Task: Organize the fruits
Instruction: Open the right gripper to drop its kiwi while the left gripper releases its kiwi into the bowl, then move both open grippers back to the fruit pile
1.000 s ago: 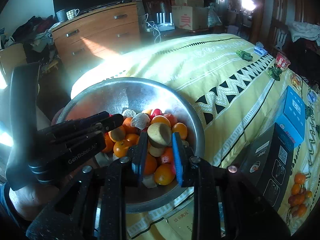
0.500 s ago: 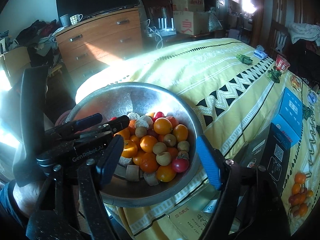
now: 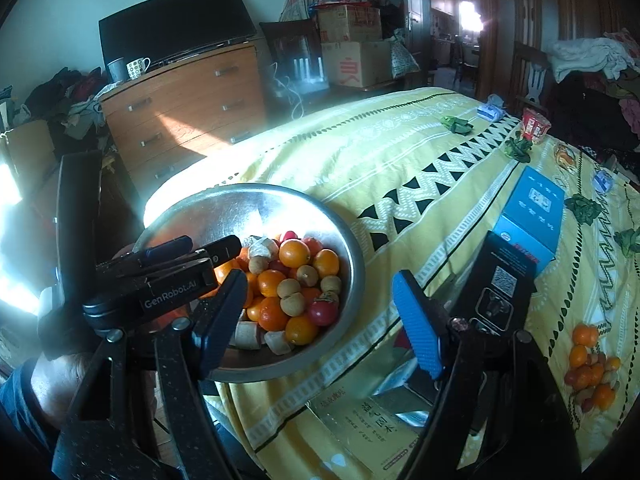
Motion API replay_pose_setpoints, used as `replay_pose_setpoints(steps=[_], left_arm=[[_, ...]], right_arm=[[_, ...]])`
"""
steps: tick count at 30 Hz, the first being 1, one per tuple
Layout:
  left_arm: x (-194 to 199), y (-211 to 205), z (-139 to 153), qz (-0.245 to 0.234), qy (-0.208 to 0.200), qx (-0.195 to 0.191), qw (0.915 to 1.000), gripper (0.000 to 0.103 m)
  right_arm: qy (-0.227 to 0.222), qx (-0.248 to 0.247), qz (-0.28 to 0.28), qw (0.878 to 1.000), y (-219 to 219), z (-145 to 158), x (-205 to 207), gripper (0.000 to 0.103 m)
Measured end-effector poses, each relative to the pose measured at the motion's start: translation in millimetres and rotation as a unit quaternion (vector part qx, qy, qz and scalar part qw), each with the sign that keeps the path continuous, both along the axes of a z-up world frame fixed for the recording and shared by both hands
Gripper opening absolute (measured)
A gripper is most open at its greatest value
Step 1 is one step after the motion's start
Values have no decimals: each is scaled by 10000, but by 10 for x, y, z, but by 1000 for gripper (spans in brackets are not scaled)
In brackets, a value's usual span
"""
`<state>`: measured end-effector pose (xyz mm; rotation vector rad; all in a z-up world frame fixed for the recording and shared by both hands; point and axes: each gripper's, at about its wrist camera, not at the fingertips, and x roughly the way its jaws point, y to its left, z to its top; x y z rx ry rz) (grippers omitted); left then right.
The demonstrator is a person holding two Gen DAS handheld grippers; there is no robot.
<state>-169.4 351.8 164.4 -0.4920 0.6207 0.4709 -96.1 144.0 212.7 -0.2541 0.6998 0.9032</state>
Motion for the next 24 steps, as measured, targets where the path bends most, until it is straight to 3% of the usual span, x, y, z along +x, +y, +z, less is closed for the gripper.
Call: replay_pose_setpoints(steps=[8, 11, 17, 24], left_arm=[[1, -560, 114, -615, -309, 193, 9974, 71], [-10, -789, 128, -772, -398, 327, 9957, 81], [145, -1314, 176, -1269, -439, 404, 9901, 81], [444, -2083, 343, -2024, -348, 753, 9758, 81]], right_arm=[[2, 194, -591, 9981, -765, -65, 27, 78], [202, 62, -950, 9953, -1172, -309, 46, 81], [672, -255, -2066, 9758, -2125, -777, 142, 81], [431, -316, -2923, 9548, -2844, -774, 99, 81]])
